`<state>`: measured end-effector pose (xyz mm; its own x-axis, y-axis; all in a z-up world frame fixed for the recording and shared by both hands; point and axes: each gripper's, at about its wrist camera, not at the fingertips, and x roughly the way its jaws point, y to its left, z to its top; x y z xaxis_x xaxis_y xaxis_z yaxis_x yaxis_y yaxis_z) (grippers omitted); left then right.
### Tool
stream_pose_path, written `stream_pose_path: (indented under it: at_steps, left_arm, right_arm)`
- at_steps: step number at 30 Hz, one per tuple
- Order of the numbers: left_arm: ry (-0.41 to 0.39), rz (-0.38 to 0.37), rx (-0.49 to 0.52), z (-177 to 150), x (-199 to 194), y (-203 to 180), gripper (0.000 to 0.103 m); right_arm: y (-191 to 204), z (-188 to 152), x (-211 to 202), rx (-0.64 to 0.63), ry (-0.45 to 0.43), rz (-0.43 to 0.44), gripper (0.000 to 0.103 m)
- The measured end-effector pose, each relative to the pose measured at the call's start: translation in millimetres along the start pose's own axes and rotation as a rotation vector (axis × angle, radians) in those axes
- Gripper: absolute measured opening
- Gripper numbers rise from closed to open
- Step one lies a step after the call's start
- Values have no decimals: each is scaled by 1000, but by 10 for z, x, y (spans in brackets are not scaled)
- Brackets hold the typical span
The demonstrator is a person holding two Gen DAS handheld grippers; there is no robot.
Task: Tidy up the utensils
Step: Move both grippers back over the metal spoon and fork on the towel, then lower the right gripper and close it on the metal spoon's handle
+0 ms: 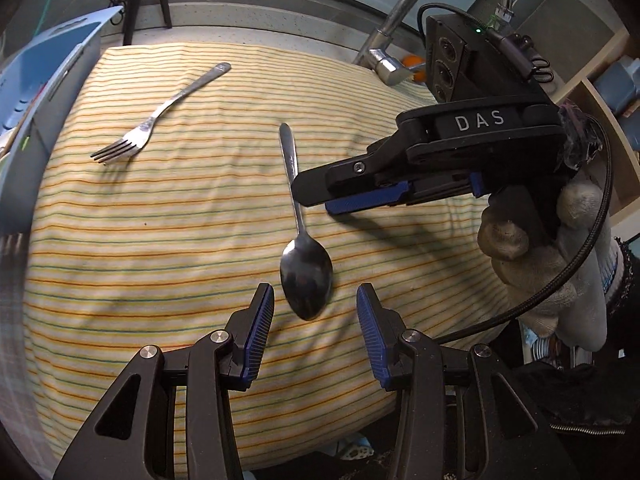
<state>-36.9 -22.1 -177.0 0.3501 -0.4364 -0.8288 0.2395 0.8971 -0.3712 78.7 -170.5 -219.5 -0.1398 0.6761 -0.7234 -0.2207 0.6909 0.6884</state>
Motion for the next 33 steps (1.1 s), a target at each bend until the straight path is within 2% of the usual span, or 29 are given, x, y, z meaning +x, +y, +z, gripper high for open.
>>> stream_pose_path:
  at_steps: [8, 16, 24, 33]
  left_arm:
    - [11, -23, -21, -54, -3, 84, 41]
    - [25, -49, -23, -62, 57, 71, 41]
    - [15, -42, -45, -83, 5, 177, 41]
    - [-19, 18, -62, -107, -118, 284, 41]
  right_arm:
    - [11, -113, 154, 28, 46, 50, 46]
    - [110, -41, 185, 41, 63, 85, 46]
    - [330, 14, 271, 23, 78, 101, 46]
    - [539, 97, 382, -14, 76, 97, 46]
